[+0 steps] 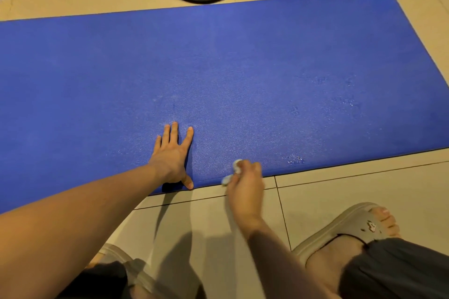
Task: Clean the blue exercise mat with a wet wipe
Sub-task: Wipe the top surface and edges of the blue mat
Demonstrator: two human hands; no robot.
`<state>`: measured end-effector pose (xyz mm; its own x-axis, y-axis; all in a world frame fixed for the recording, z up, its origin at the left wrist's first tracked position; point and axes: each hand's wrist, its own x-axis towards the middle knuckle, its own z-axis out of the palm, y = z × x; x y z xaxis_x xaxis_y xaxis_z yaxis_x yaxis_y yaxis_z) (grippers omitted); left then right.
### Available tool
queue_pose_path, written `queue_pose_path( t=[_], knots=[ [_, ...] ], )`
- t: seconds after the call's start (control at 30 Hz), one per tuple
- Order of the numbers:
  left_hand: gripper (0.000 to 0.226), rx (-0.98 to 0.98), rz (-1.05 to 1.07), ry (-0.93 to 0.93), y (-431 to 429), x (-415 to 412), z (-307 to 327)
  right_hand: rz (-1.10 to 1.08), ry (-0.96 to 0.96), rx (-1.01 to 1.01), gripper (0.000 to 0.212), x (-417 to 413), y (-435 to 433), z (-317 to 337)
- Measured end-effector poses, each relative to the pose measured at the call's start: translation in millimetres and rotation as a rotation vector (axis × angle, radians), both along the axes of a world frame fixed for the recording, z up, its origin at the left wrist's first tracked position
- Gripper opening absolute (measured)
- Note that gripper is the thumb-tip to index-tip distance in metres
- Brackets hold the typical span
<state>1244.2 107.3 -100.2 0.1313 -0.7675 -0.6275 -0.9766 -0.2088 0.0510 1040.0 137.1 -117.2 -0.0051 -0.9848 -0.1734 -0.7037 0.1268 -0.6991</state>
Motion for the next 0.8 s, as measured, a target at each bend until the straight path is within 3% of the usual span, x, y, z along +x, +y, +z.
queue_pose_path(
  t=[0.1,0.2,0.3,0.43,0.5,0.57,0.73,0.8],
  knots=[
    [0.166,-0.004,-0.001,0.0,0,-1,2,0.189,-0.03,0.046,0.02,31,30,3],
    [0.166,-0.001,0.002,-0.001,-1,-1,3,0.233,-0.045,0.048,0.02,21,22,2],
    [0.166,0.008,-0.001,-0.002,0,-1,5,0.035,-0.1,0.106,0.019,-17,-6,8],
    [0.165,-0.003,-0.01,-0.022,-2,-1,5,-0.329,-0.091,0.028,0.018,-64,-32,16],
    [0.165,-0.008,-0.005,-0.024,-1,-2,5,-0.369,-0.112,0.007,0.018,-57,-31,9],
    [0.166,-0.013,-0.004,-0.022,-1,-2,5,-0.261,-0.128,0.022,0.016,-32,-15,2],
    [0.166,-0.017,0.004,-0.016,-1,-1,5,0.276,-0.102,0.059,0.018,0,9,-1],
    [0.166,-0.019,0.0,-0.011,-1,-1,4,0.292,-0.054,0.046,0.019,-24,-6,-4]
  ],
)
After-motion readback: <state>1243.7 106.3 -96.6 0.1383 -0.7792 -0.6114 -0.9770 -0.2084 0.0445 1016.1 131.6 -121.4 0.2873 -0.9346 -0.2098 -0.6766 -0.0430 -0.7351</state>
